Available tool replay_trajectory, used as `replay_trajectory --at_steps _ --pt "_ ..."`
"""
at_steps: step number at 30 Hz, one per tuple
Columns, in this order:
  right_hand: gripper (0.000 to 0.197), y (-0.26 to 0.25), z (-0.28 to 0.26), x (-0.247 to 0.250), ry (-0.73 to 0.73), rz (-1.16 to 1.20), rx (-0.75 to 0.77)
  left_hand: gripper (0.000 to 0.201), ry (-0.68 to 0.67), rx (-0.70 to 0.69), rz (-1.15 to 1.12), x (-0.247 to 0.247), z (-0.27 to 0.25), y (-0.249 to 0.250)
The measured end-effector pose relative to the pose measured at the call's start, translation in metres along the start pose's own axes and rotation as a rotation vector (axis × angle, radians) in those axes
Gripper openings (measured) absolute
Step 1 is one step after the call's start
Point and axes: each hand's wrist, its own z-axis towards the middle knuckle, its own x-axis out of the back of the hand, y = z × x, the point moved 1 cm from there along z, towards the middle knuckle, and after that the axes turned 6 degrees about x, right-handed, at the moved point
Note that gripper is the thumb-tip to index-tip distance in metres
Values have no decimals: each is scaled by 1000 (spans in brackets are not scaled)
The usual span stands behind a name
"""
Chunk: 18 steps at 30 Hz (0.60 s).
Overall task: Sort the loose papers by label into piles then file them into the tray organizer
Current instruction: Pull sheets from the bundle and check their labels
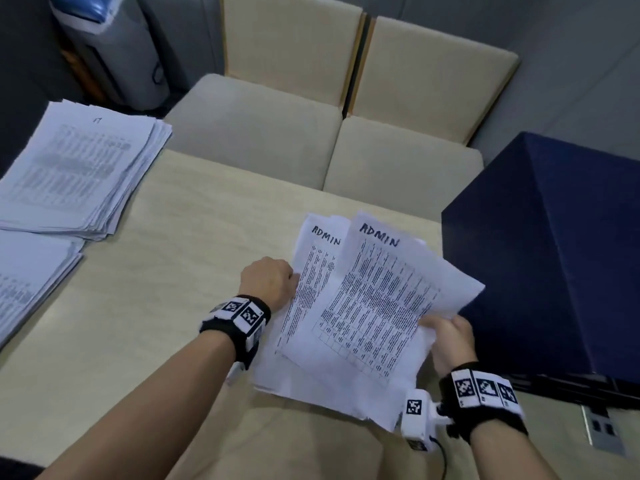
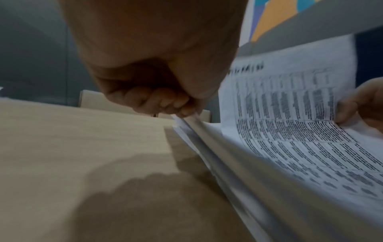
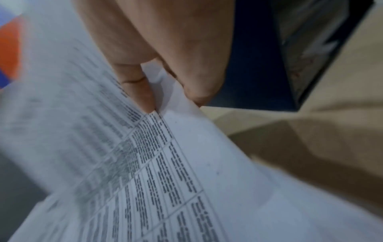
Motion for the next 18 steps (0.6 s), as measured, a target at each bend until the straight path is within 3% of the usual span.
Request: replay_trajectory --at_steps 5,8,11,13,14,18 --pt "49 12 -7 -15 24 126 -130 46 -36 -234 -4 5 -6 -5" --pt "53 14 -11 -20 19 125 -124 35 -138 -317 -209 8 -7 -9" --pt "67 18 -5 -21 10 140 -142 23 -166 -217 -731 10 -10 -12" --pt "40 15 -4 -22 -6 124 -158 10 -216 -82 -1140 9 -15 -12" --pt "29 13 -4 -22 -12 116 -160 9 -219 -27 -1262 8 -17 -12" --pt "22 7 -2 -25 -28 152 -148 26 -225 44 -1481 6 -18 -12"
